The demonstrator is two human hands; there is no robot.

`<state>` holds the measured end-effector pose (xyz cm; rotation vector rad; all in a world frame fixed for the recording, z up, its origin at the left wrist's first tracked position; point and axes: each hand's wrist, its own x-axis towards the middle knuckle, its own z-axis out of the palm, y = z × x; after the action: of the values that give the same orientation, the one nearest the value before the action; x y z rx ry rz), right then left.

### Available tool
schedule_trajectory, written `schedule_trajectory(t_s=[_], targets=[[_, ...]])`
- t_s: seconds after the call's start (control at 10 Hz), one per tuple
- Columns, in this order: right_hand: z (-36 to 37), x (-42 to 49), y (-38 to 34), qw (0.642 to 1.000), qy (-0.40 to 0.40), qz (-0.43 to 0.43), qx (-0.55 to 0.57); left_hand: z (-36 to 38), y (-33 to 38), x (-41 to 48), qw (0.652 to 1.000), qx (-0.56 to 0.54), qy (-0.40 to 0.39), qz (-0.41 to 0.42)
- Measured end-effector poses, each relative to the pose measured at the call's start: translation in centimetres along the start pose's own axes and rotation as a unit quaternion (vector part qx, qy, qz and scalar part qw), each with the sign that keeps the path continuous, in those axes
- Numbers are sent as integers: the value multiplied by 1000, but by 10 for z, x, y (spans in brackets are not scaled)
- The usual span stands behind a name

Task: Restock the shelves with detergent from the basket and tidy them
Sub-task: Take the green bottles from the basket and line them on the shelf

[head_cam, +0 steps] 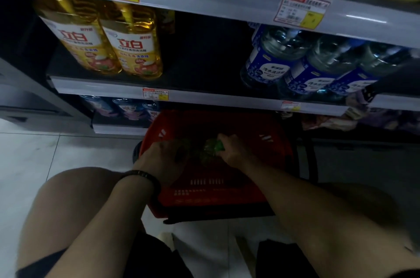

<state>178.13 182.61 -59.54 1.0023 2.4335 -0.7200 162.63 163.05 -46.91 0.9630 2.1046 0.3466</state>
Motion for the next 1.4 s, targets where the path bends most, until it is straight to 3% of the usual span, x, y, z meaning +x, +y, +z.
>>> schedule_trajectory(t_s=[0.1,0.4,0.6,0.8,0.9,1.1,1.2,1.4], targets=[[-35,-30,-9,1000,-5,-13,-4,3,-6,-1,998,-61,-16,3],[-151,-137,-44,991,13,-135,-22,13,12,-27,997,-50,-2,52],[-219,-212,-78,969,82,-221,-66,5,46,-66,965,-180,39,188],[-287,-268,-109,954,128,-253,-101,-16,92,-115,909,-324,106,241],[-306,-276,-115,956,156,-243,-43,-42,108,-135,898,-338,125,253],[-301,-275,-94,918,177,-232,268,-93,127,-165,865,-391,185,254],[-287,-270,-97,901,141,-270,309,-122,139,-169,847,-419,195,263],[-299,-259,-128,889,145,-256,351,-188,170,-169,857,-409,182,256]])
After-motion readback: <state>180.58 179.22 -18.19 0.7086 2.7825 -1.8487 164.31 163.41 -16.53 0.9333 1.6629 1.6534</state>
